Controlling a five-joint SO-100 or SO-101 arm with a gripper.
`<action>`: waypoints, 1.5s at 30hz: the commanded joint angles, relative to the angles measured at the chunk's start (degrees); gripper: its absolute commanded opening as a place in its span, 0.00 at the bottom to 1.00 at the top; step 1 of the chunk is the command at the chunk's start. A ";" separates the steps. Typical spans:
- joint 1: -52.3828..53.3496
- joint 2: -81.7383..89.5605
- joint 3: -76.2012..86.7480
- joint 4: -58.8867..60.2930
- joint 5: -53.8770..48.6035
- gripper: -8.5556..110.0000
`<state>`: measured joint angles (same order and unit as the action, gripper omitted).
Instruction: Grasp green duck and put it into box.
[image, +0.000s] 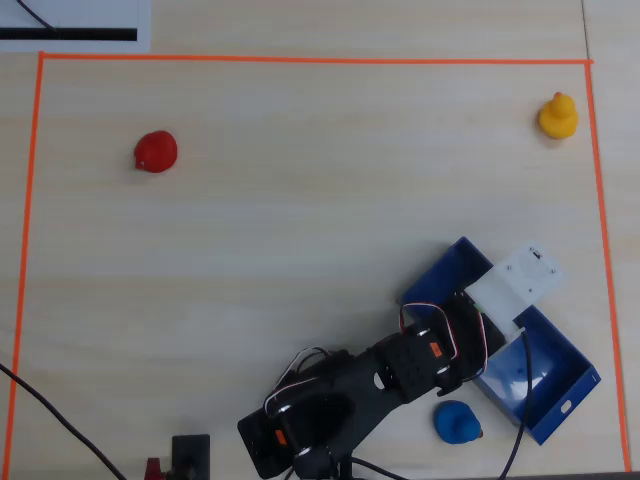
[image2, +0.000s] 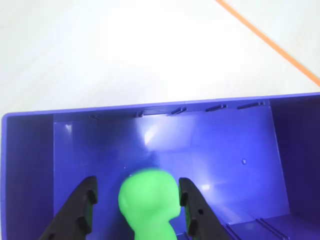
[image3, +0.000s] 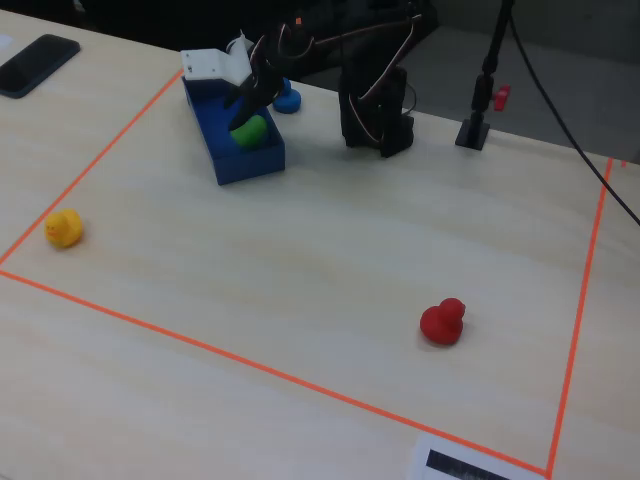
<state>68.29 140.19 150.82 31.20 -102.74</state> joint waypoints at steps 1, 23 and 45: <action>-2.55 1.67 -1.93 0.00 0.35 0.25; -70.22 40.25 17.93 34.72 6.24 0.07; -70.84 49.48 27.33 45.35 7.38 0.07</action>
<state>-2.37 190.02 178.24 74.79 -95.71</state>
